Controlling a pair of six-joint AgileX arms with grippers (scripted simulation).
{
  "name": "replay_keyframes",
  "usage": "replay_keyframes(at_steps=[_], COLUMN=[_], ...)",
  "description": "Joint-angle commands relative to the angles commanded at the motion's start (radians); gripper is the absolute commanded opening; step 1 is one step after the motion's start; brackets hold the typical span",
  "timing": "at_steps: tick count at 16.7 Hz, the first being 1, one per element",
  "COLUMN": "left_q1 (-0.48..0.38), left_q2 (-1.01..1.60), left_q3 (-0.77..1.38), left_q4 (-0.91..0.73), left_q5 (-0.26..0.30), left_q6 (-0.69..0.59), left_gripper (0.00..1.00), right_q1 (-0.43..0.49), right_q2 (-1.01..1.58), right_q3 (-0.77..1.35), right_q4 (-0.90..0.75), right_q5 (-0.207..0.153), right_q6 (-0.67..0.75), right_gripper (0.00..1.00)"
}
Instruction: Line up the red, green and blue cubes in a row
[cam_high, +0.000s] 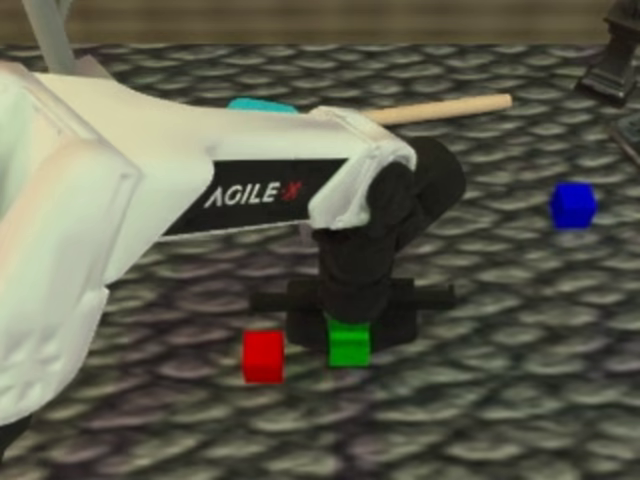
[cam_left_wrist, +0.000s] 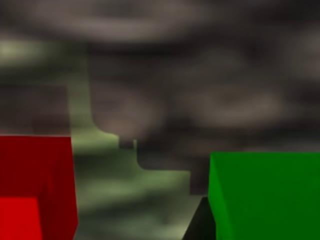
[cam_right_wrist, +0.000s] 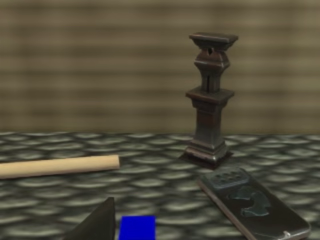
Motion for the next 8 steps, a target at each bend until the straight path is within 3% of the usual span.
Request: replay_keyframes(at_steps=[2,8], left_q1=[0.000,0.000], left_q2=[0.000,0.000], left_q3=[0.000,0.000], left_q4=[0.000,0.000], left_q5=[0.000,0.000], left_q6=[0.000,0.000], left_gripper=[0.00,0.45], right_q1=[0.000,0.000], right_q2=[0.000,0.000], right_q3=[0.000,0.000], right_q4=[0.000,0.000], right_q5=[0.000,0.000], right_q6=[0.000,0.000], right_gripper=[1.00,1.00])
